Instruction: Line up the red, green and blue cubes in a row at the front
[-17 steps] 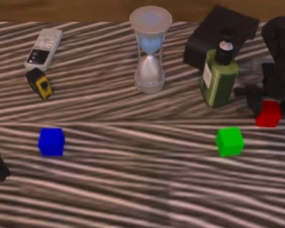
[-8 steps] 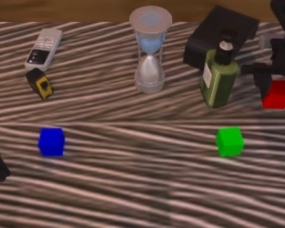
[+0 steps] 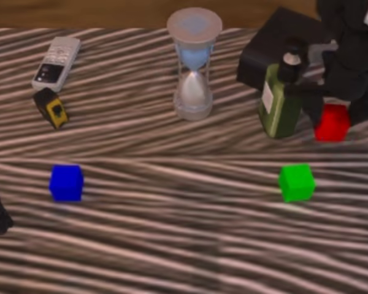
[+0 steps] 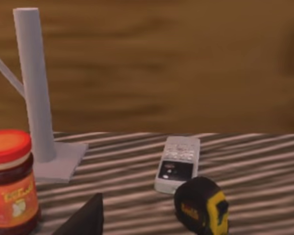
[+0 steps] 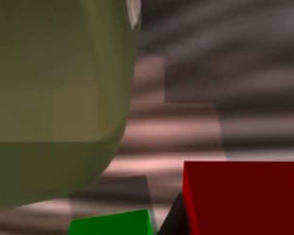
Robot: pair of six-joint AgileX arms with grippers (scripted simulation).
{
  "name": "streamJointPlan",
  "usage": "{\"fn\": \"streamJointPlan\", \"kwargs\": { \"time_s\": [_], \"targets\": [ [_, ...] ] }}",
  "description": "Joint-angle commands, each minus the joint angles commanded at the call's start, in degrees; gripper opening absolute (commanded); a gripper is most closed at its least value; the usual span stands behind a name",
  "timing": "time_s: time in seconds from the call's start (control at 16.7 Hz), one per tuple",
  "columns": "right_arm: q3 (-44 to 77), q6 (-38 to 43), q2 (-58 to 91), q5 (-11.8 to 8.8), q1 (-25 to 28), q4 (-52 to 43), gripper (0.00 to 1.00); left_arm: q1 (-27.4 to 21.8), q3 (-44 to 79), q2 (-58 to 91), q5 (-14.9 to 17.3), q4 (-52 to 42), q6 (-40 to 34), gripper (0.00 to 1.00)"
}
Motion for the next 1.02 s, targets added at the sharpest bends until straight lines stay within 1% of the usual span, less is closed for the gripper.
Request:
{"fn": "streamJointPlan", "kwargs": {
  "time_s": [0.18, 0.54, 0.72, 0.84, 0.9, 1.02],
  "targets": [
    [3.56, 7.99, 1.83, 0.22, 8.45, -2.10, 0.00, 0.00, 0.00, 0.00, 0.00, 0.00, 0.00, 1.00],
    [11.48, 27.79, 5.40, 0.75, 29.73, -6.92, 0.00, 0.00, 0.00, 0.00, 0.00, 0.00, 0.00, 1.00],
    [14.51, 36.07, 6.46, 1.01, 38.77, -8.70, 0.00, 0.00, 0.00, 0.00, 0.00, 0.00, 0.00, 1.00],
    [15.81, 39.76, 6.83, 1.14, 42.80, -9.45, 0.00, 0.00, 0.00, 0.00, 0.00, 0.00, 0.00, 1.00],
    [16.17, 40.85, 6.92, 1.18, 43.93, -9.65, 0.00, 0.00, 0.00, 0.00, 0.00, 0.00, 0.00, 1.00],
    [16.37, 41.43, 6.96, 1.21, 44.54, -9.76, 0.00, 0.00, 0.00, 0.00, 0.00, 0.00, 0.00, 1.00]
  ]
}}
